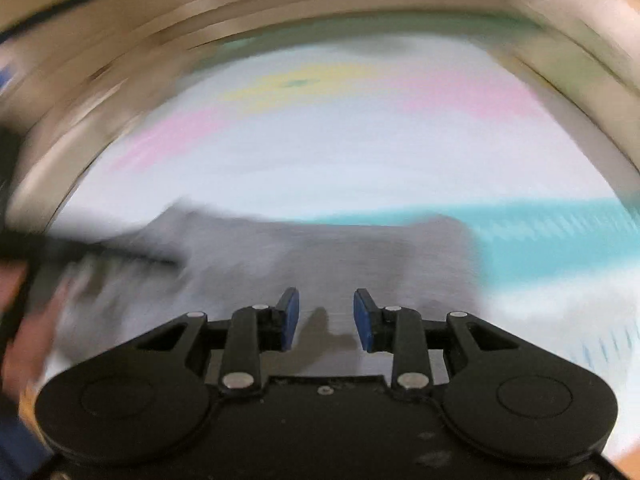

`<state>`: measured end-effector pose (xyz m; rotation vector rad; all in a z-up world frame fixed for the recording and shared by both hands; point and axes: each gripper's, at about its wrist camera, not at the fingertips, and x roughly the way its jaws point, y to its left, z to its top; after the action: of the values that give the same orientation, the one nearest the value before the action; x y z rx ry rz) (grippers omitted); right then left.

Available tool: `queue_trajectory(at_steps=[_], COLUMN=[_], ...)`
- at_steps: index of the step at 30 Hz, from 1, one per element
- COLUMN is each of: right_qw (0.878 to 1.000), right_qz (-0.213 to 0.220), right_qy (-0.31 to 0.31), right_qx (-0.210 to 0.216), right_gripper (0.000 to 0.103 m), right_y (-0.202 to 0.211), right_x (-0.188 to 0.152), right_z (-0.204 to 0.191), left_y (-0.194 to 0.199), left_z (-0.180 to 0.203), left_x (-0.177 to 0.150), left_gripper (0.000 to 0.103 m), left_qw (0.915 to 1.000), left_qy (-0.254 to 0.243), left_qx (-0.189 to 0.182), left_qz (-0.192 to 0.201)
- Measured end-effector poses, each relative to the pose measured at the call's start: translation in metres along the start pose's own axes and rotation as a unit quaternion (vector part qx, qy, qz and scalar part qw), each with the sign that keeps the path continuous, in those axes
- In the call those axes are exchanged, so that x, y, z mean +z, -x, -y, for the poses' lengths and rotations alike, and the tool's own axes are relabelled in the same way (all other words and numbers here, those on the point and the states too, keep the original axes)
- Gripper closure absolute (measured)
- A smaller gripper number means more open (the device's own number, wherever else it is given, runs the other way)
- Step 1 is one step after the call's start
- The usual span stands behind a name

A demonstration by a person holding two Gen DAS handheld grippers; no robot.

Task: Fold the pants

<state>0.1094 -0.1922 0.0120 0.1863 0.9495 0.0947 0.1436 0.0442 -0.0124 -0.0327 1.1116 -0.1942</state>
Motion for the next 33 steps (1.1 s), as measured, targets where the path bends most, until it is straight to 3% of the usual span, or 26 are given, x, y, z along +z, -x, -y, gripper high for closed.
queue_trajectory(at_steps=[2, 5, 7, 10, 15, 18, 22, 27, 33], right_qw=[0.999, 0.992, 0.992, 0.993, 0.999, 0.998, 0.993, 0.987, 0.985], right_qz=[-0.021, -0.083, -0.082, -0.072, -0.026, -0.036, -0.07, -0.097, -0.104], right_qy=[-0.032, -0.059, -0.067, -0.045, 0.008, 0.037, 0.054, 0.072, 0.089], right_qx=[-0.032, -0.073, -0.075, -0.084, -0.018, 0.023, 0.074, 0.108, 0.102], right_gripper=[0.074, 0.09, 0.092, 0.088, 0.088, 0.088, 0.088, 0.088, 0.088], right_y=[-0.012, -0.034, -0.036, -0.03, -0.02, -0.032, -0.061, -0.095, -0.135], right_x=[-0.003, -0.017, -0.021, -0.017, -0.001, 0.003, 0.004, 0.013, 0.021], right_z=[0.02, 0.038, 0.037, 0.019, -0.042, -0.082, -0.133, -0.19, -0.225], left_y=[-0.005, -0.022, -0.018, -0.011, 0.008, 0.015, 0.026, 0.04, 0.053], left_z=[0.01, 0.017, 0.018, 0.02, -0.013, -0.045, -0.1, -0.17, -0.234], left_x=[-0.012, -0.034, -0.042, -0.041, -0.032, -0.027, -0.028, -0.044, -0.07], left_gripper=[0.08, 0.079, 0.076, 0.072, 0.071, 0.071, 0.071, 0.071, 0.067], left_qw=[0.9995, 0.9966, 0.9979, 0.9969, 0.9994, 0.9985, 0.9934, 0.9785, 0.9566], left_qy=[-0.023, -0.038, -0.044, -0.064, -0.02, 0.008, 0.082, 0.167, 0.25], left_qx=[-0.004, -0.007, 0.0, 0.011, 0.028, 0.052, 0.077, 0.114, 0.142], left_qz=[-0.021, -0.072, -0.047, -0.043, -0.005, 0.01, 0.024, 0.043, 0.051])
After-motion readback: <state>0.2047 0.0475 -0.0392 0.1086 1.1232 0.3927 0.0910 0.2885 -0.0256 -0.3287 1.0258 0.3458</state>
